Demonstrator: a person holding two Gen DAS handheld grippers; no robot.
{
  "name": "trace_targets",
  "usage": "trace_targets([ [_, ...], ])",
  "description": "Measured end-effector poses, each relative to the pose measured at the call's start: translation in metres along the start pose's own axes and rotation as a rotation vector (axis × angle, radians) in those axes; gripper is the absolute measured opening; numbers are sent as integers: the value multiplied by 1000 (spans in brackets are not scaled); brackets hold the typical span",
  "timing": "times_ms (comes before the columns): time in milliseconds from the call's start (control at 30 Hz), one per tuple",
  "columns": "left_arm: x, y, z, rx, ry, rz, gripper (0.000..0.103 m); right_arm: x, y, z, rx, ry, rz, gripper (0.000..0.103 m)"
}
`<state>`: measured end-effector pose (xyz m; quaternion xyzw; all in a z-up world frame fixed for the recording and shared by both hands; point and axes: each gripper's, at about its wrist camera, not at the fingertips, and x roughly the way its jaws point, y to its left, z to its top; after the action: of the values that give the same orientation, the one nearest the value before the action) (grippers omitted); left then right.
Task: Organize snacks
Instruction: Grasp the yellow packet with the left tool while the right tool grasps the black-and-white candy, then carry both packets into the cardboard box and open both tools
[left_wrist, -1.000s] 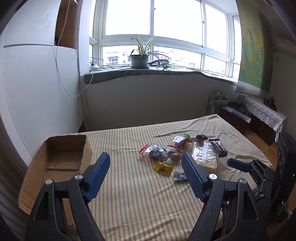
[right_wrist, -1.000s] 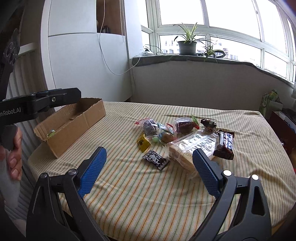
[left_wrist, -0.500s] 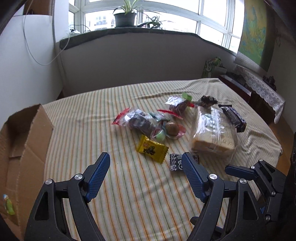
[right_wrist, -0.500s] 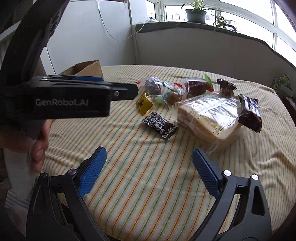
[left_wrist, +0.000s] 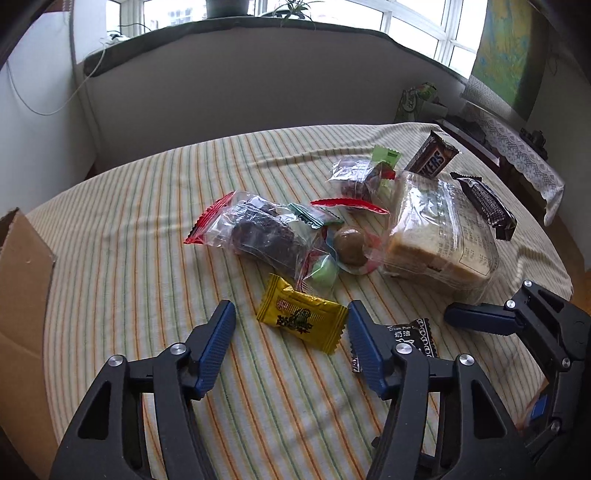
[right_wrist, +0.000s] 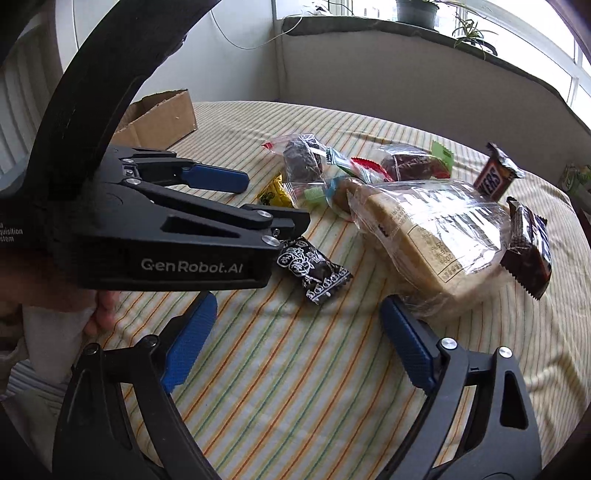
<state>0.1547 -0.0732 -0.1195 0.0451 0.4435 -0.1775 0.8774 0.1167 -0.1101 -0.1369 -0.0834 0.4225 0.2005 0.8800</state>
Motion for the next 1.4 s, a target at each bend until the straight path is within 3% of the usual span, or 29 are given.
trace_targets([
  [100,0,0,-1,7,-5,0,56,9,-1,8,-33,12,-6,91],
  [233,1,4,3,-8,-12,1,38,14,-5,15,-46,11,-6,80],
  [333,-1,8,2,-16,-15,-9,32,13,-7,15,-49,1,-13,62],
  [400,-5,12,-1,-27,-21,-29,31,11,-7,14,-52,-9,-20,30],
  [433,-6,14,-3,-33,-23,-38,30,11,-5,14,-55,-12,-17,28],
  [1000,-65,30,-29,-112,-165,-97,29,-27,-14,-15,74,-129,-11,28],
  [1233,-89,23,-33,-121,-208,-89,29,-48,-24,-20,144,-187,14,28],
  [1400,-121,23,-29,-113,-281,-64,29,-66,-16,-8,143,-243,27,28],
])
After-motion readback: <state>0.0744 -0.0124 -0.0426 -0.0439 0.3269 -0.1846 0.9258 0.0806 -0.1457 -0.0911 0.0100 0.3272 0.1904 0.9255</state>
